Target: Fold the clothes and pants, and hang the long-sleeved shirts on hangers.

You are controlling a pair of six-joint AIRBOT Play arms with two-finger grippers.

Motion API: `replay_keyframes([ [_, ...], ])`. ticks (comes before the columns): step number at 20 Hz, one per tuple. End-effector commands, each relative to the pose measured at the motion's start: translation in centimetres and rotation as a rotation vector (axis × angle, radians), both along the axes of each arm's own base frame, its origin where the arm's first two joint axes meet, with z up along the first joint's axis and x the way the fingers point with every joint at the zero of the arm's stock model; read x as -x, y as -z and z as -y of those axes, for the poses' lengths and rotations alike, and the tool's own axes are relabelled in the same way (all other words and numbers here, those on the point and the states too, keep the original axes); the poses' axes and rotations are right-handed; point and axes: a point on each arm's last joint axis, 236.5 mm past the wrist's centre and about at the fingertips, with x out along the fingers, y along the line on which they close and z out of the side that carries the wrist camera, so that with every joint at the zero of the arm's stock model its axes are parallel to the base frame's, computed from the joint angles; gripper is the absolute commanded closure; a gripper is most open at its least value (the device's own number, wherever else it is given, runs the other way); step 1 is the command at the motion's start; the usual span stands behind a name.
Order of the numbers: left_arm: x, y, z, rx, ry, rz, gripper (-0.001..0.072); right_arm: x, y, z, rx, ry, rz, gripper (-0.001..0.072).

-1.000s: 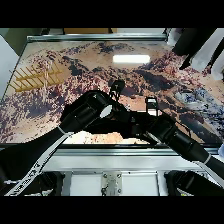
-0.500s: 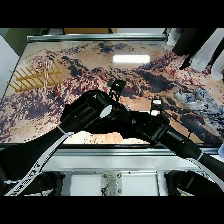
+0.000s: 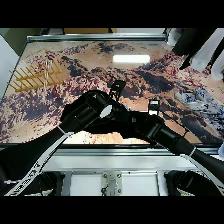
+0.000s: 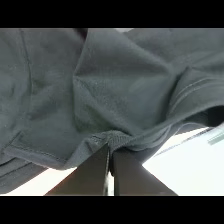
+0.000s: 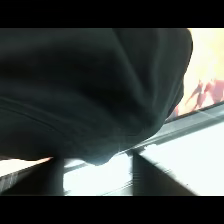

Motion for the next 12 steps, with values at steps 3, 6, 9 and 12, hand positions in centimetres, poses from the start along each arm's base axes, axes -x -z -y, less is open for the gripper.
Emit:
replay_keyframes([
  [3, -0.3, -2.5, -2.6, -0.021, 0.044, 0.033, 0.0688, -2.1, -5.6, 1.1, 0.031, -0.218, 0.044, 0.0679],
  [6, -0.2, -6.9, -6.0, 0.002, 0.022, 0.076, 0.0688, -2.8, -14.0, 1.6, -0.064, -0.282, 0.104, 0.0680],
  [9, 3.0, -9.8, -6.4, 0.049, 0.093, 0.054, 0.0688, -0.9, -18.2, 0.8, -0.164, -0.286, 0.070, 0.0680],
  [12, 5.0, -10.5, -7.1, 0.041, 0.106, 0.038, 0.0688, 2.0, -17.9, -1.0, -0.233, -0.325, -0.027, 0.0680],
])
